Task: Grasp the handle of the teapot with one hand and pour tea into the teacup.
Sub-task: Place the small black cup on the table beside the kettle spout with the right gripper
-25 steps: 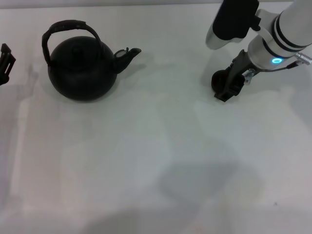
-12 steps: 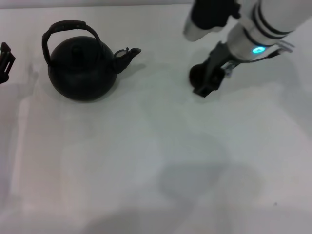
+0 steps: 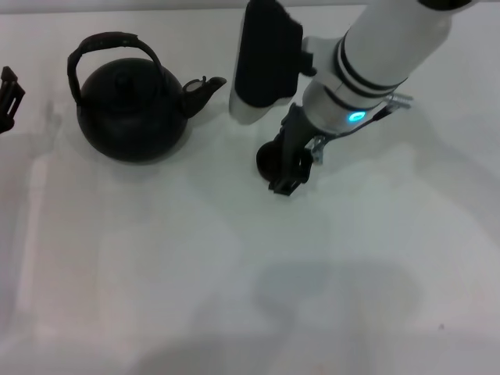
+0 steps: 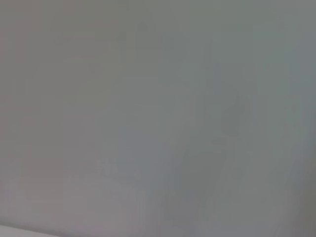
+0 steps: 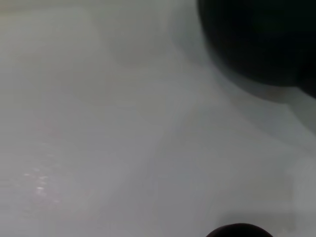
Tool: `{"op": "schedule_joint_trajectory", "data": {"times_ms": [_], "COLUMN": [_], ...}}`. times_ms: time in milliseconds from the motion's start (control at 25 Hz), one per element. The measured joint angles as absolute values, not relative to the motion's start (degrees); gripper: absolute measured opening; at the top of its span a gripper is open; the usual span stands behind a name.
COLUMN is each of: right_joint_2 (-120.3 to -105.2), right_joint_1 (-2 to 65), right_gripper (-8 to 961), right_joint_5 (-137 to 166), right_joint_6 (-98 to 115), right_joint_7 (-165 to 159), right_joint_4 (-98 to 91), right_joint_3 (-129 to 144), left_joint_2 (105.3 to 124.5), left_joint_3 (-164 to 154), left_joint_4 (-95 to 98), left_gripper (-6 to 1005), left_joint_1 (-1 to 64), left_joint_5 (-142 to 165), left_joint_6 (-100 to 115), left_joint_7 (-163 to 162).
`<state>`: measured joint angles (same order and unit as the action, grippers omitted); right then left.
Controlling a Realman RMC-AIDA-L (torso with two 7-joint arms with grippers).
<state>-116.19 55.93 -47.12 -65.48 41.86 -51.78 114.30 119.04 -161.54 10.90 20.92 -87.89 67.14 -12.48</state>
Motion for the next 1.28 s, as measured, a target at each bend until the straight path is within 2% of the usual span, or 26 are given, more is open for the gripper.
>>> {"op": "schedule_joint_trajectory", "data": {"times_ms": [1280], "right_joint_2": [-116.19], "right_joint_1": [53.9], "right_gripper": [824], "right_joint_5": [-48.3], "right_joint_6": [-63.9], "right_joint_7": [40.6], "right_joint_4": [-52.5], "right_joint_3": [118.8], "left_joint_2": [119.0], "left_joint_3": [-161.4], "left_joint_4": [10.3], "left_gripper": [888], "left_joint_1": [21.3], "left_joint_5": [-88.0], "left_joint_6": [67.1], "left_joint_7": [-12.5]}}
